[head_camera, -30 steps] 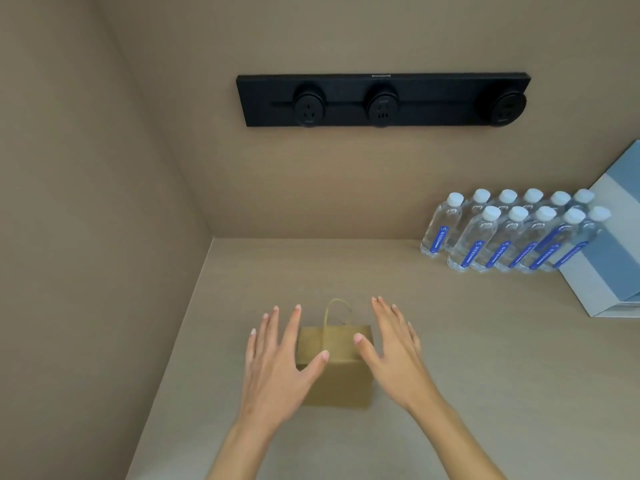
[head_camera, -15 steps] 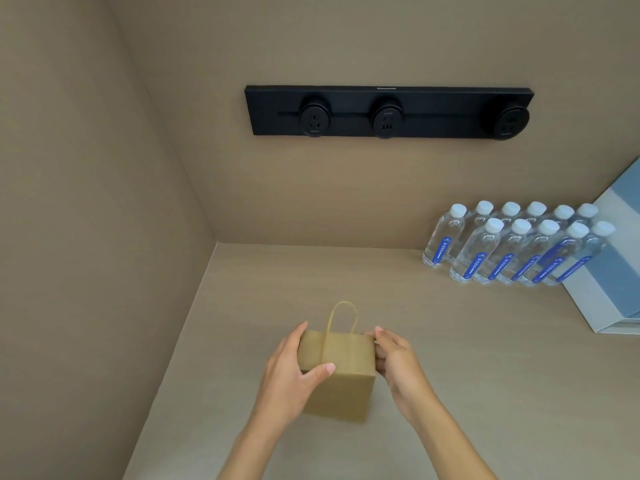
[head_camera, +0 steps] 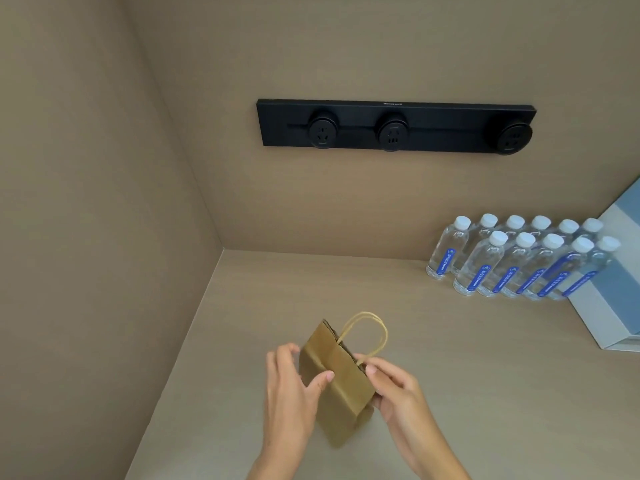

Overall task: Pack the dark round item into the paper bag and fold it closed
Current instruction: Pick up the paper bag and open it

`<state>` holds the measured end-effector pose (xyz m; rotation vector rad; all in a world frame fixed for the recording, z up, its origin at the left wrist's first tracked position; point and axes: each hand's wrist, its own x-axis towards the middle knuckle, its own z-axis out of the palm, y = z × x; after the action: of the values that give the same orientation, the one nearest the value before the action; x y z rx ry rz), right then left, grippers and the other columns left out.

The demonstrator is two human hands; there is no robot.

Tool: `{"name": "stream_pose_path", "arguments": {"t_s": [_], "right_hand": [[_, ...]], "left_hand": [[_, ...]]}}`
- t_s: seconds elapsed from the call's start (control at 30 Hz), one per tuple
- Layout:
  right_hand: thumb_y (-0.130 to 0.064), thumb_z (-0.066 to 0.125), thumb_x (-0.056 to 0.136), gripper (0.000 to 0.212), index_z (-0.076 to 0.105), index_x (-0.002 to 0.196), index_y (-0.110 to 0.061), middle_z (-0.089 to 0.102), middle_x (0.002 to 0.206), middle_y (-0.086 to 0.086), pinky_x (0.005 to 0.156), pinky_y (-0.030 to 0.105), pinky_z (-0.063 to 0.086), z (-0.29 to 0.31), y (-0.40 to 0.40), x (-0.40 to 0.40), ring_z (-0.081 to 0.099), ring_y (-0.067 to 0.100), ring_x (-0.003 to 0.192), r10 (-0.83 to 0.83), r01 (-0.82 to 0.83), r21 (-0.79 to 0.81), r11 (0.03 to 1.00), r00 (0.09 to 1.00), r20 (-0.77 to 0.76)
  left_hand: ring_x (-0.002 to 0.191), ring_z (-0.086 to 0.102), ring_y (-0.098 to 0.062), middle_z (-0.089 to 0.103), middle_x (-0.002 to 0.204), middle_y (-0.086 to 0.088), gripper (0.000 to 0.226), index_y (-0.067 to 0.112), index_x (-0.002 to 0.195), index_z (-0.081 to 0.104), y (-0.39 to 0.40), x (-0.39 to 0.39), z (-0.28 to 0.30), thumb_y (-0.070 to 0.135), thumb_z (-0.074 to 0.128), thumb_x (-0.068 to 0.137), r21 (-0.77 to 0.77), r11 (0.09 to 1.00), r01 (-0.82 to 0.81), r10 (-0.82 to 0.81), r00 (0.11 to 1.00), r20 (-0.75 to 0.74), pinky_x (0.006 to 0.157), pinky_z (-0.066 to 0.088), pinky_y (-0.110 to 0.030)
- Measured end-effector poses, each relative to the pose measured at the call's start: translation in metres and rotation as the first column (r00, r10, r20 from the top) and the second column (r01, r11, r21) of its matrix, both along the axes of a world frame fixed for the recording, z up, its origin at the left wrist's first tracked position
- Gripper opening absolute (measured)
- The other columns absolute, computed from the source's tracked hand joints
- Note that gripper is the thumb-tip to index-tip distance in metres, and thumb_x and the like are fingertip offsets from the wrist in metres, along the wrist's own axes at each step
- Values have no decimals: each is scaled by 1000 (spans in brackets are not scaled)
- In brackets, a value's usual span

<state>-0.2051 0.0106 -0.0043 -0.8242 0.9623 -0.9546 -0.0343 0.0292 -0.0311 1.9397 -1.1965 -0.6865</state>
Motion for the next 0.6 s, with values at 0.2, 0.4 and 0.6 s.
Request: {"name": "stream_pose_path", "arguments": {"t_s": [0.2, 0.4, 0.6], "right_hand": [[-12, 66, 82, 35, 71, 117, -9, 72, 117, 17, 77, 29, 56, -1, 13, 12, 69, 26, 105, 90, -93, 33, 995, 991, 95], [-9, 65, 84, 46, 62, 129, -11, 66, 129, 12, 88, 36, 54, -5, 18, 26, 60, 30, 121, 119, -127, 57, 990, 984, 130], [-7, 67, 81, 46, 66, 126, -16, 67, 129, 11, 88, 36, 55, -3, 21, 31, 61, 29, 120, 127, -139, 70, 988, 980, 151]], "left_hand": [[111, 57, 9, 56, 128, 17, 61, 30, 132, 45, 19, -8, 6, 47, 72, 80, 16, 994, 110, -95, 914, -395, 83, 47, -11], [105, 51, 30, 58, 101, 54, 95, 41, 139, 33, 24, 0, 6, 65, 76, 58, 21, 975, 219, -170, 808, -564, 79, 42, 2], [118, 55, 15, 63, 111, 45, 115, 24, 150, 27, 24, 6, 10, 54, 86, 57, -4, 960, 280, -211, 715, -667, 88, 46, -8]]}}
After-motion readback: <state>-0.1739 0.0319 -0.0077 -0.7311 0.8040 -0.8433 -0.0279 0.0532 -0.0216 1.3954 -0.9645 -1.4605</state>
